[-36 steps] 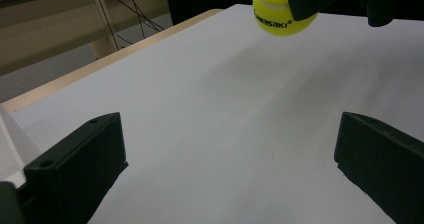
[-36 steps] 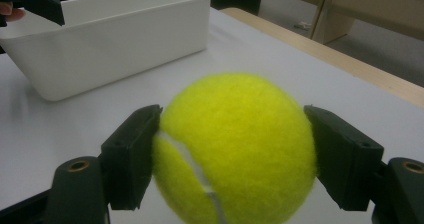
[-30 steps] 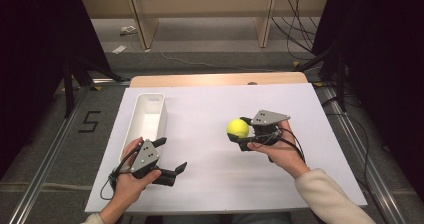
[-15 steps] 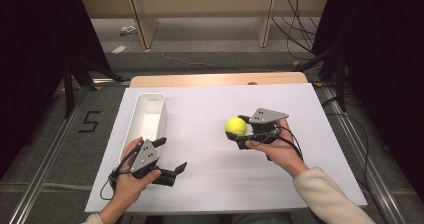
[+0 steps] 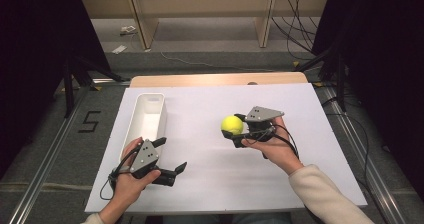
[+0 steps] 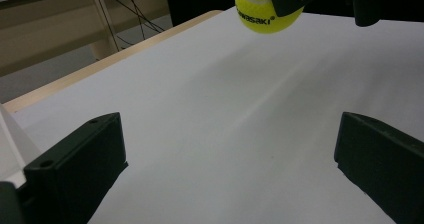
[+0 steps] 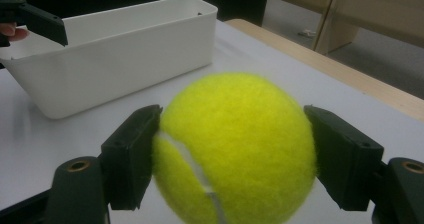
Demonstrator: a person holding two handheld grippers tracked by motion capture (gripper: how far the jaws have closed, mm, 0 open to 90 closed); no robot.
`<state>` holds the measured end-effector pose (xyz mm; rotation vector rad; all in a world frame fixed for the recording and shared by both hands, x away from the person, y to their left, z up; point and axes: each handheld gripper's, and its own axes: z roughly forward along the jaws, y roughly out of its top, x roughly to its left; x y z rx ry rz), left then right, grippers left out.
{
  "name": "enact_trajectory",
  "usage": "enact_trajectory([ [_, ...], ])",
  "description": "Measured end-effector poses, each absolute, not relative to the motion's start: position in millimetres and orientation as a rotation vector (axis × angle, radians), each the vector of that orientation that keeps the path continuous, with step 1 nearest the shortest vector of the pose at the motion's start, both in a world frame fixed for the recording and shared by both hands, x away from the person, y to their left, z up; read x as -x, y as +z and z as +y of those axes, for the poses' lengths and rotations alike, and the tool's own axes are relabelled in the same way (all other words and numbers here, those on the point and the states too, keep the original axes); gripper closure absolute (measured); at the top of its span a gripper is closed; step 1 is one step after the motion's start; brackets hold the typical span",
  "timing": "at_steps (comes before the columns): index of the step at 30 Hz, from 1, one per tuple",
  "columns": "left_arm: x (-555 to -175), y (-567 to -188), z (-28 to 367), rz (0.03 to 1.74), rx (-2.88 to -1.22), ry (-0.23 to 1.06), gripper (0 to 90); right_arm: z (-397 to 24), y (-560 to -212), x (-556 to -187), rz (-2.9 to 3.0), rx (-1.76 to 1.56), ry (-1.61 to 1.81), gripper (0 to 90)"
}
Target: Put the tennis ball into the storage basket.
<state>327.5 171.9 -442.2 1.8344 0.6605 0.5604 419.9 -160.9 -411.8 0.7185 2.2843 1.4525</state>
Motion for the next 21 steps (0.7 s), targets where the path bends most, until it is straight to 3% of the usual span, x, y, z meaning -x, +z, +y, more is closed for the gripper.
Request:
enact_trajectory([
  [21, -327.3, -442.1, 171.8, 0.66, -1.834, 0.559, 0.0, -154.1, -410.8, -424.3, 2.284, -0.721, 1.46, 26.6],
])
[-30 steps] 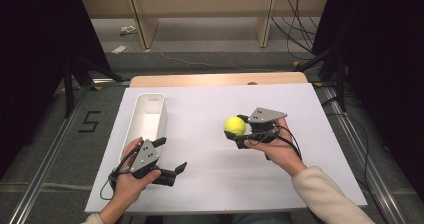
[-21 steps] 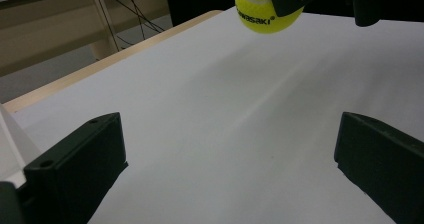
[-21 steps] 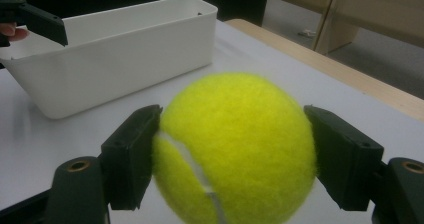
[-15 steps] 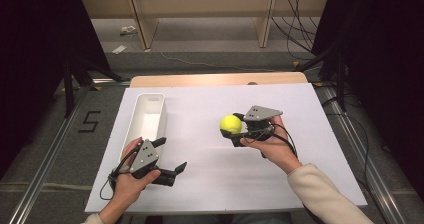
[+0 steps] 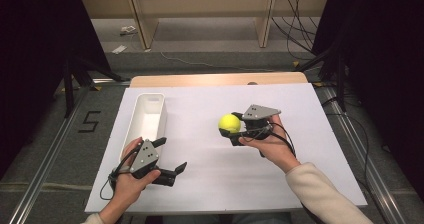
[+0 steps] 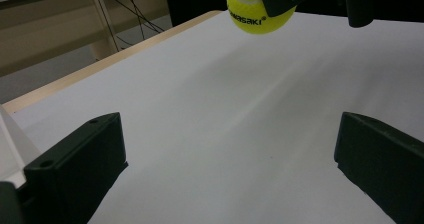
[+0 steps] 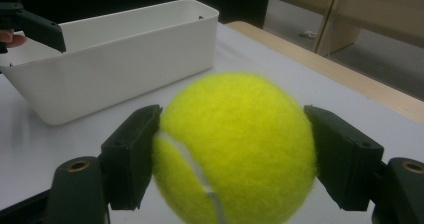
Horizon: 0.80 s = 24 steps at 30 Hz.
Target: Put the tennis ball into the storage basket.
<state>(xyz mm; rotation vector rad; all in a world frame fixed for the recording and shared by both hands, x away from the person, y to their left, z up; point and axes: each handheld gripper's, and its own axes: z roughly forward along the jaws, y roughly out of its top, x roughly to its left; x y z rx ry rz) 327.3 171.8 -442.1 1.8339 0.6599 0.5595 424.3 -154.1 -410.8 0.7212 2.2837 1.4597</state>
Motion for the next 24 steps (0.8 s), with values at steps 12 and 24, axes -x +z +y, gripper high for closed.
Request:
enact_trajectory([
  [12, -327.3, -441.7, 171.7, 0.654, -1.834, 0.56, 0.0, -149.1, -410.9, -426.6, 2.289, -0.719, 1.463, 26.7],
  [24, -327.1, -441.7, 172.0, 0.653, -1.836, 0.562, 0.0, -146.0, -409.3, -429.1, 2.282, -0.716, 1.464, 26.7],
])
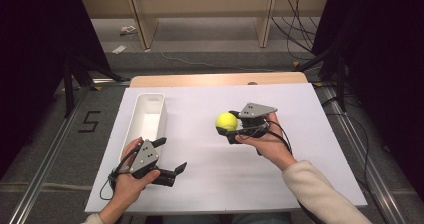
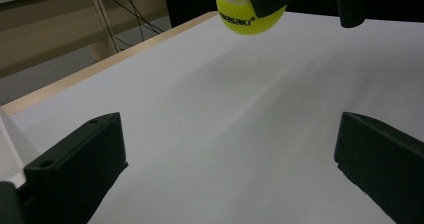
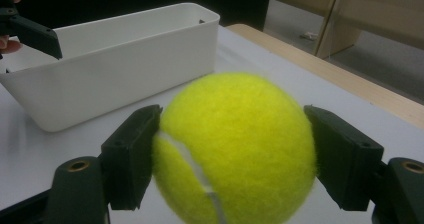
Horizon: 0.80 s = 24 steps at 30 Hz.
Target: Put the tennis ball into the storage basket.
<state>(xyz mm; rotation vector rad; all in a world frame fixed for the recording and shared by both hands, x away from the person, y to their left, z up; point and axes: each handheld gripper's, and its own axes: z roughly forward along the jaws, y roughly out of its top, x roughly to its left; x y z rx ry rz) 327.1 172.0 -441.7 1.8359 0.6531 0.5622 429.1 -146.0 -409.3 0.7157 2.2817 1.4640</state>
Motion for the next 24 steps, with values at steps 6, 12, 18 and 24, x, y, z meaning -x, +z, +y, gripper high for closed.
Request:
enact_trajectory([
  [6, -327.1, -441.6, 171.9, 0.65, -1.833, 0.561, 0.0, -145.3, -409.3, -429.9, 2.284, -0.721, 1.467, 26.7],
  [12, -327.0, -441.9, 171.7, 0.65, -1.836, 0.559, 0.0, -143.1, -406.9, -431.0, 2.278, -0.719, 1.478, 26.7],
  [18, -326.9, -441.6, 171.7, 0.649, -1.836, 0.559, 0.0, -140.5, -405.5, -431.6, 2.277, -0.712, 1.488, 26.7],
  [24, -326.9, -441.6, 171.2, 0.648, -1.836, 0.558, 0.0, -138.8, -405.7, -433.2, 2.277, -0.714, 1.489, 26.7],
])
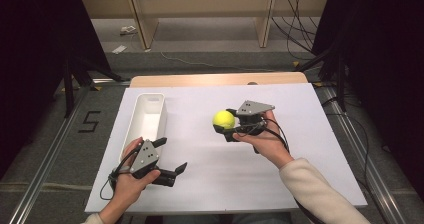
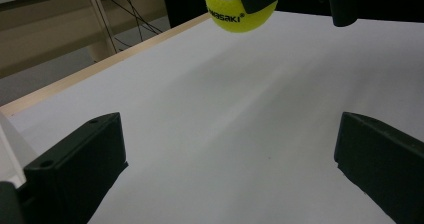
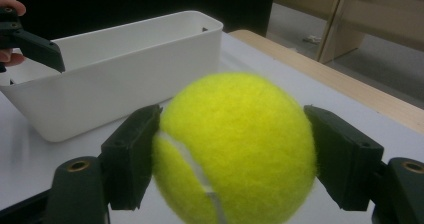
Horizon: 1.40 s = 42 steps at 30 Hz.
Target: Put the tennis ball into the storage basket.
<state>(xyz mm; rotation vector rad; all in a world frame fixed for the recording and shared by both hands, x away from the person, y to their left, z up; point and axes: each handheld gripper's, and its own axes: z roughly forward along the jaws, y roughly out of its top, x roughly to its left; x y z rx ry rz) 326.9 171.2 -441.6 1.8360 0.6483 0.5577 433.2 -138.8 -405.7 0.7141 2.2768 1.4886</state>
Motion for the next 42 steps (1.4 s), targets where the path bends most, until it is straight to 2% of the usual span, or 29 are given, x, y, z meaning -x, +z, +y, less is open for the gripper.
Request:
enact_trajectory([
  [42, -326.2, -440.5, 171.1, 0.638, -1.834, 0.561, 0.0, -115.2, -406.2, -437.1, 2.296, -0.682, 1.477, 26.7],
])
